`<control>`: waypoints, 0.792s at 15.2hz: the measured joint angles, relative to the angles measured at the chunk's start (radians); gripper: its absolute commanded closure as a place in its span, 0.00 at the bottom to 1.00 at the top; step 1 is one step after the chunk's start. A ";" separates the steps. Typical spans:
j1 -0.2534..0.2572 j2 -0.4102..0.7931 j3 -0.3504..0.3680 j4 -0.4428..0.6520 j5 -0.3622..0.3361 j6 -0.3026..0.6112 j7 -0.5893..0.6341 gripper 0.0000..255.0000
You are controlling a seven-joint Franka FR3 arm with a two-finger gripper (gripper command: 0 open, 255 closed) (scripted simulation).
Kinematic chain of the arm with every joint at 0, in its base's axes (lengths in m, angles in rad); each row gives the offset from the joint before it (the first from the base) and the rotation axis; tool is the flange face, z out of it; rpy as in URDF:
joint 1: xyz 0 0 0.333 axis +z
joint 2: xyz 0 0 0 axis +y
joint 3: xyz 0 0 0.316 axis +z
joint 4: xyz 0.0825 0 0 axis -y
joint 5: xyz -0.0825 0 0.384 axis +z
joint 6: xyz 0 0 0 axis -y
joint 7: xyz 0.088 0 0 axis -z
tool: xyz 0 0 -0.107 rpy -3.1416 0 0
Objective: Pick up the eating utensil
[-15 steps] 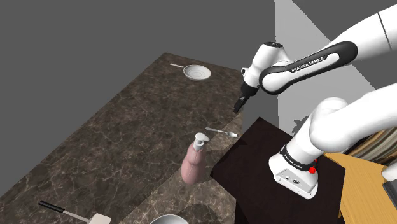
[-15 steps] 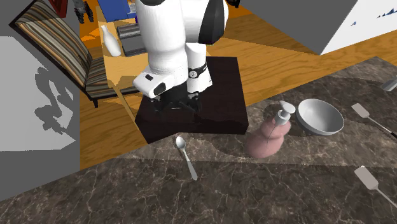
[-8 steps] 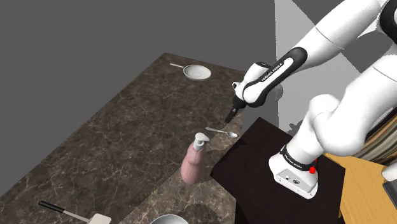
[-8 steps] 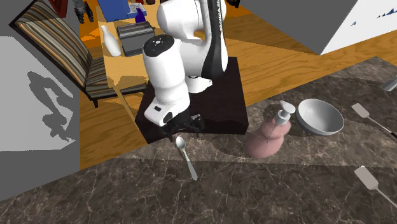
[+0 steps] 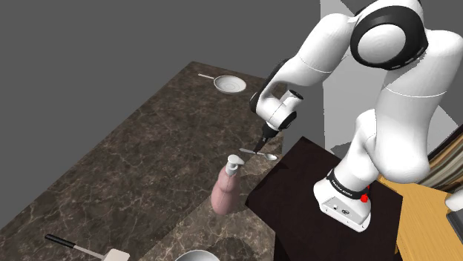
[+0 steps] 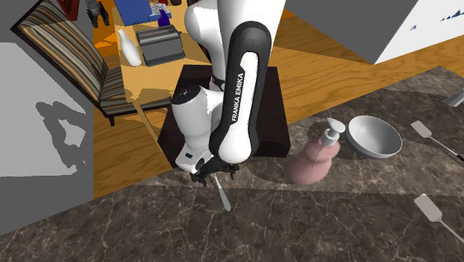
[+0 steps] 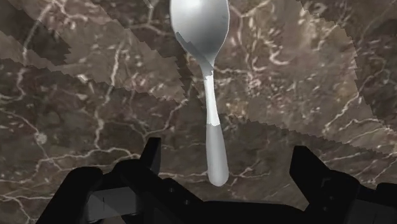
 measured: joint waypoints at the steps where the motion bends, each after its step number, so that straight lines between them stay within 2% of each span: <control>1: -0.005 0.021 0.004 0.012 0.035 -0.010 -0.034 0.00; 6: -0.017 0.136 0.024 0.070 0.190 -0.056 -0.165 0.00; 7: -0.018 0.148 0.025 0.076 0.203 -0.061 -0.176 0.00; 8: -0.019 0.155 0.026 0.079 0.212 -0.064 -0.183 1.00; 12: -0.019 0.162 0.026 0.083 0.220 -0.067 -0.189 1.00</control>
